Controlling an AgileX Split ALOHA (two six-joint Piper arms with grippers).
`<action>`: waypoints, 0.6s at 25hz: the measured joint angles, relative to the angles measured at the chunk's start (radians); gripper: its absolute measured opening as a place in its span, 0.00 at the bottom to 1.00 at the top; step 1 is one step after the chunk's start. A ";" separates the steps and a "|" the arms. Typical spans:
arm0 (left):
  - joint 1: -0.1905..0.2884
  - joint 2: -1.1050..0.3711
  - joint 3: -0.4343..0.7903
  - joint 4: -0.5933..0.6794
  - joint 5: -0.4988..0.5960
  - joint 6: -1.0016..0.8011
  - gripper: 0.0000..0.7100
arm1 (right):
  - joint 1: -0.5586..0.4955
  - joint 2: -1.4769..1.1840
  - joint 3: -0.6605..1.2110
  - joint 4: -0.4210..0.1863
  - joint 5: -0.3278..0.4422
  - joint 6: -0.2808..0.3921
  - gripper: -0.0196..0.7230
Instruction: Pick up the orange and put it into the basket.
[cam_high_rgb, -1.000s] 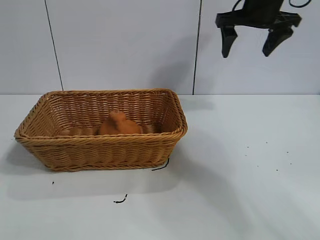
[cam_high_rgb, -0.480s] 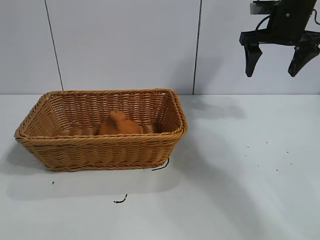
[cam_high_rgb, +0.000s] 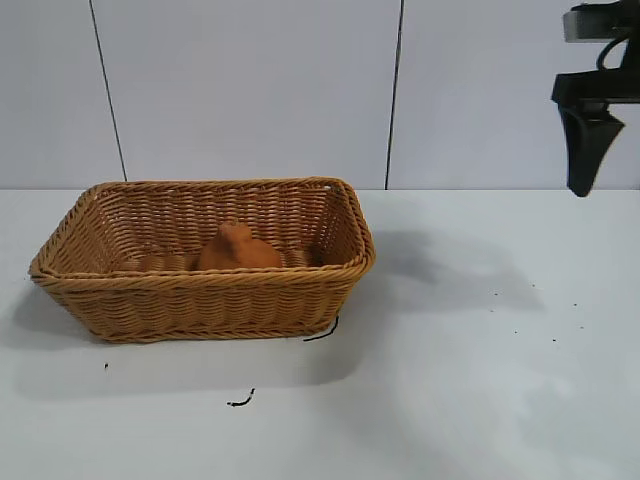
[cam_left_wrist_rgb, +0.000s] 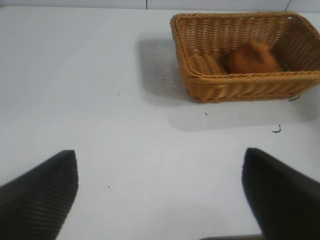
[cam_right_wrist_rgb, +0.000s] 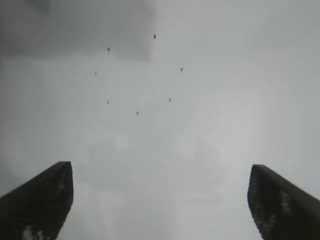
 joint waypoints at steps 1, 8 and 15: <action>0.000 0.000 0.000 0.000 0.000 0.000 0.90 | 0.000 -0.054 0.048 0.006 0.000 0.000 0.94; 0.000 0.000 0.000 0.000 0.000 0.000 0.90 | 0.000 -0.423 0.339 0.009 0.002 -0.002 0.94; 0.000 0.000 0.000 -0.001 0.000 0.000 0.90 | 0.000 -0.807 0.617 0.010 -0.084 -0.054 0.94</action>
